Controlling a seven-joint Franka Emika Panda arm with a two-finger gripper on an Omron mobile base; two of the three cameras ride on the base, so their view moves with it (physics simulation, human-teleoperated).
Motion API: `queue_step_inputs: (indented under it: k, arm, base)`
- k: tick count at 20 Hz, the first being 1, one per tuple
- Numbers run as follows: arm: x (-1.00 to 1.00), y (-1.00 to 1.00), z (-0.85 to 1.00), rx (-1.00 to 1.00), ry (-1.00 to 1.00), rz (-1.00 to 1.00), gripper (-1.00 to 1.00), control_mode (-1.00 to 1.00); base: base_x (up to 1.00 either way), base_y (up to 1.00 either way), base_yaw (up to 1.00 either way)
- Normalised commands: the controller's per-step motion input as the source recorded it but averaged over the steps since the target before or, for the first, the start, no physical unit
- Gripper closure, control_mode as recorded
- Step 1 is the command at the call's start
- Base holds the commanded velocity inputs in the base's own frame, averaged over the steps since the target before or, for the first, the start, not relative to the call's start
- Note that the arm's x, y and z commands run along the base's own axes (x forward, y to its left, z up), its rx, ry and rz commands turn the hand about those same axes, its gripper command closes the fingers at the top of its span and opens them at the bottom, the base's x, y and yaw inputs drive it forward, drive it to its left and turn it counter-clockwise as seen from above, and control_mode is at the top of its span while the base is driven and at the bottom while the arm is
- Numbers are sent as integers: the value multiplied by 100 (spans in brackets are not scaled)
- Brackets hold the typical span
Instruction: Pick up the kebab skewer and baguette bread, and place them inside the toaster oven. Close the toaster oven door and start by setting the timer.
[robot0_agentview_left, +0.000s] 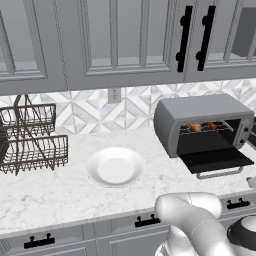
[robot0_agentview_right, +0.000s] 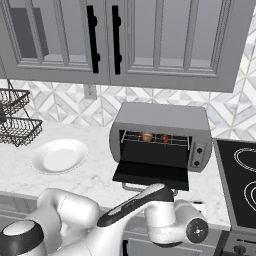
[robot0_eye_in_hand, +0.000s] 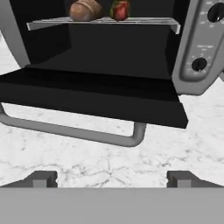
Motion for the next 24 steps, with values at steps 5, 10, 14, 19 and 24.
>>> queue_step_inputs:
  k: [5,10,14,19,24]
  arm:
    - [5,0,-34,8,-18,12,-100,-100]
    - [21,0,0,17,-9,3,-100,-100]
    - [22,1,-4,13,-1,5,-100,-100]
    - [11,-2,-24,1,-2,5,-100,-100]
    - [22,-30,-16,0,-7,0,-100,-100]
  base:
    - [0,0,0]
    - [0,0,0]
    - [0,0,0]
    - [0,0,0]
    - [0,0,0]
